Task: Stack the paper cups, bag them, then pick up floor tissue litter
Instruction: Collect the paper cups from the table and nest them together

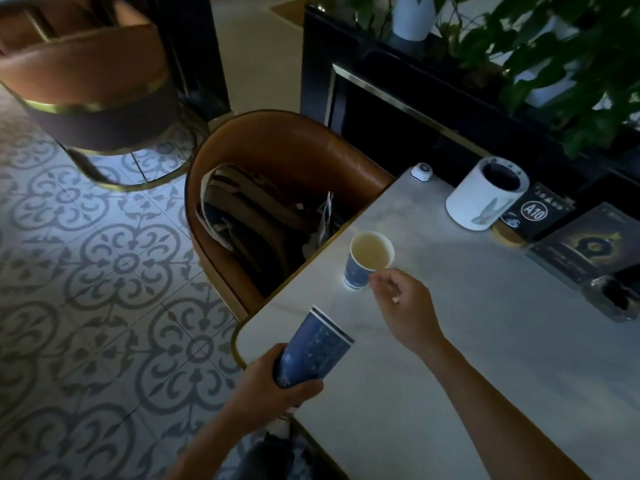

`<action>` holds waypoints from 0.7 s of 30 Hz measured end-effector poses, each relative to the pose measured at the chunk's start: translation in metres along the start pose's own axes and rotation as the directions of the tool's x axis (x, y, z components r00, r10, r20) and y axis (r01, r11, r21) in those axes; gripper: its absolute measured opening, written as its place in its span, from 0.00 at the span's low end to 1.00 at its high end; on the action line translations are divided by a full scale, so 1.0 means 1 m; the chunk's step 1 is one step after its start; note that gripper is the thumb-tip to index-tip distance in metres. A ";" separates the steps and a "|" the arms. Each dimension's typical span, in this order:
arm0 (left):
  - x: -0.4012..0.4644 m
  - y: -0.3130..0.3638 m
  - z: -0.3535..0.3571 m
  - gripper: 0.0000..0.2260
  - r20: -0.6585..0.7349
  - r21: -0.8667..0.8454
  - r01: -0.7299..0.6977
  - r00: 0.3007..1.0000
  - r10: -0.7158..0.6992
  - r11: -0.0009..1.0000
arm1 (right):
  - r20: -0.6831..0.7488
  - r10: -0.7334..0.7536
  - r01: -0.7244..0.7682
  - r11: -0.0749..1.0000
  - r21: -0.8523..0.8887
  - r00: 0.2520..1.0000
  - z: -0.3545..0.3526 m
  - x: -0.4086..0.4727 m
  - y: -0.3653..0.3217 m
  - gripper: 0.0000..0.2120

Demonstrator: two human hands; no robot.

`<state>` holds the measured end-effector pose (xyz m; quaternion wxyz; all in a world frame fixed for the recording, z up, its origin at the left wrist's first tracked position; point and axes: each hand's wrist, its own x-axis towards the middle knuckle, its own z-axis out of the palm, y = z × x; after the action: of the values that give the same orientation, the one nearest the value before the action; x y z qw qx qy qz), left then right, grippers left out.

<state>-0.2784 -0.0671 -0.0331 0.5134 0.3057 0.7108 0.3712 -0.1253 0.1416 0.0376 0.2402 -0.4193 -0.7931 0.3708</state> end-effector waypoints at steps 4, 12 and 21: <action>0.010 -0.013 -0.020 0.36 -0.003 -0.022 -0.001 1.000 0.000 1.000 | -0.007 0.002 -0.003 0.981 -0.194 1.000 0.022 0.028 -0.001 0.09; 0.023 -0.026 -0.048 0.36 -0.024 -0.041 -0.031 0.999 0.030 0.999 | 0.044 0.024 -0.003 0.906 -0.424 0.999 0.050 0.061 -0.015 0.11; 0.023 -0.034 -0.066 0.33 -0.063 -0.051 -0.019 0.998 0.016 0.999 | 0.072 0.225 -0.146 0.812 -0.565 0.972 0.068 0.070 0.005 0.06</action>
<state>-0.3505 -0.0806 -0.0607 0.4955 0.2868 0.7140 0.4030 -0.2073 0.1761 -0.0032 0.0161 -0.5202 -0.8360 0.1735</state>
